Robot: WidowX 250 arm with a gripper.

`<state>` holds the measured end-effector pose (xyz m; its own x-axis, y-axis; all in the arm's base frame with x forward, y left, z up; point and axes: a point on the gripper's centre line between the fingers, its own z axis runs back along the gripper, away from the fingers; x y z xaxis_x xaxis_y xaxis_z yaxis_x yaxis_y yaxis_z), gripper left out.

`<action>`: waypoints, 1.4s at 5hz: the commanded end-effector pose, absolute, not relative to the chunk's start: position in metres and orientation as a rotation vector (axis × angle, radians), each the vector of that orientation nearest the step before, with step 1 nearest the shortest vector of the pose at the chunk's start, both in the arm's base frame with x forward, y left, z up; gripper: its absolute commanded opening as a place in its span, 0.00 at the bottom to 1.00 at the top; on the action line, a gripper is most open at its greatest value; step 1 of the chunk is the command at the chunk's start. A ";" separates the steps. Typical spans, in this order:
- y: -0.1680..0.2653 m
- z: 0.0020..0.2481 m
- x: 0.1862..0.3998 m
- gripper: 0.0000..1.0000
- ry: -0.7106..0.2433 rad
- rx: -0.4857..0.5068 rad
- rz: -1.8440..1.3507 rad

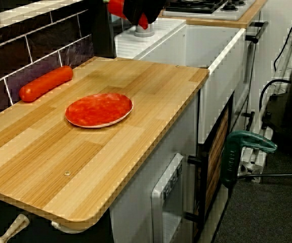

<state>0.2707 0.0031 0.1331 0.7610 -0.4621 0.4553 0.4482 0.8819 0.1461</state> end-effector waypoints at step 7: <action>-0.009 0.035 0.265 0.00 -0.375 0.101 -0.802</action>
<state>0.2660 -0.0126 0.0286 0.6445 -0.7138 0.2740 0.6845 0.6983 0.2094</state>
